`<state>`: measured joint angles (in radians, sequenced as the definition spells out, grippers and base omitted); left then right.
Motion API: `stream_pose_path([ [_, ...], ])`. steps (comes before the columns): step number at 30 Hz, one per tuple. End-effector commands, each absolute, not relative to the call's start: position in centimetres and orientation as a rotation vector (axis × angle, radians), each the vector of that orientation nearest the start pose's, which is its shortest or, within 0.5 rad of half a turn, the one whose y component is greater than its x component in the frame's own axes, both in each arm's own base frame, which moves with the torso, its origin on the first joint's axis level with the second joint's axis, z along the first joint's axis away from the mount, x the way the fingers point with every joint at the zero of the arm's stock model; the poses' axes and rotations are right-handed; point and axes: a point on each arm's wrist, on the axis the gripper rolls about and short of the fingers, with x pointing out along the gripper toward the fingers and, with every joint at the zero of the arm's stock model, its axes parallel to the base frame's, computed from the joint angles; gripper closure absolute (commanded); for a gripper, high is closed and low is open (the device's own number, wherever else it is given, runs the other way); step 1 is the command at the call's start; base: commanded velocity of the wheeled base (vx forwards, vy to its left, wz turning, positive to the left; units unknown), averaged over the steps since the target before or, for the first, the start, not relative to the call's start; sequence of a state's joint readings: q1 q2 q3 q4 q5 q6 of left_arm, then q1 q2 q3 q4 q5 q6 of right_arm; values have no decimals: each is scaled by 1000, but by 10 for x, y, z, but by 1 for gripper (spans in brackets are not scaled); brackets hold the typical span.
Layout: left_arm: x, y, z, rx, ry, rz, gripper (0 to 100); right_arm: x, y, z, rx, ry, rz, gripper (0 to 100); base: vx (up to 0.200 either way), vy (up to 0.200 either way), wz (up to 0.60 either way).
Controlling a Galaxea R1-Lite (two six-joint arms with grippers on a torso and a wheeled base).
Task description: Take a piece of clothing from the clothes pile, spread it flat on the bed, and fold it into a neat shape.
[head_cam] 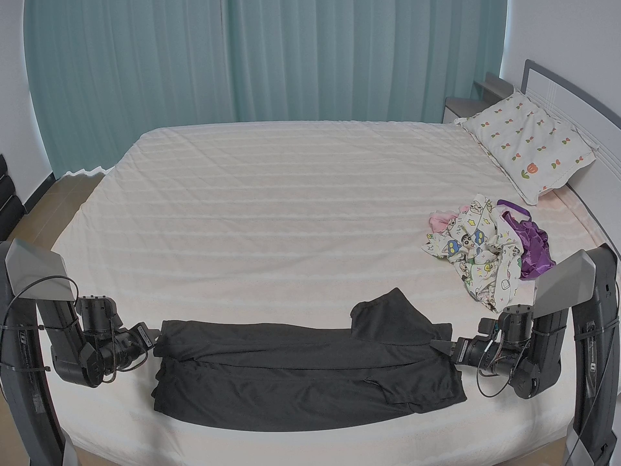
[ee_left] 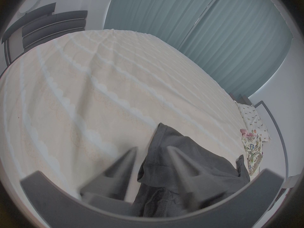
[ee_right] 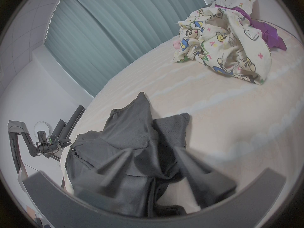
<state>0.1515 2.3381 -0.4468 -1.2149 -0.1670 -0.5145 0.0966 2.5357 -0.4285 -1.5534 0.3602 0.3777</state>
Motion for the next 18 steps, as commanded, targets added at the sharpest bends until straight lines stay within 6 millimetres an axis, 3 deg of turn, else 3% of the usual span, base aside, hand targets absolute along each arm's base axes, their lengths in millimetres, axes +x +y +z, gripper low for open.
stream_pose_path([
  [1, 297, 42, -41, -609, 680, 166, 0, 301, 38, -67, 436, 633, 339, 0, 0, 0, 0],
  [5, 293, 49, -34, -630, 640, 181, 0, 303, 32, -48, 450, 578, 334, 0, 0, 0, 0],
  [11, 298, 64, 7, -815, 444, 225, 0, 313, 33, -19, 505, 479, 340, 0, 0, 0, 0],
  [14, 299, 62, 22, -886, 393, 217, 0, 318, 46, -17, 517, 478, 376, 0, 0, 0, 0],
  [18, 301, 52, 28, -953, 386, 188, 0, 323, 61, -24, 516, 517, 408, 0, 0, 0, 0],
])
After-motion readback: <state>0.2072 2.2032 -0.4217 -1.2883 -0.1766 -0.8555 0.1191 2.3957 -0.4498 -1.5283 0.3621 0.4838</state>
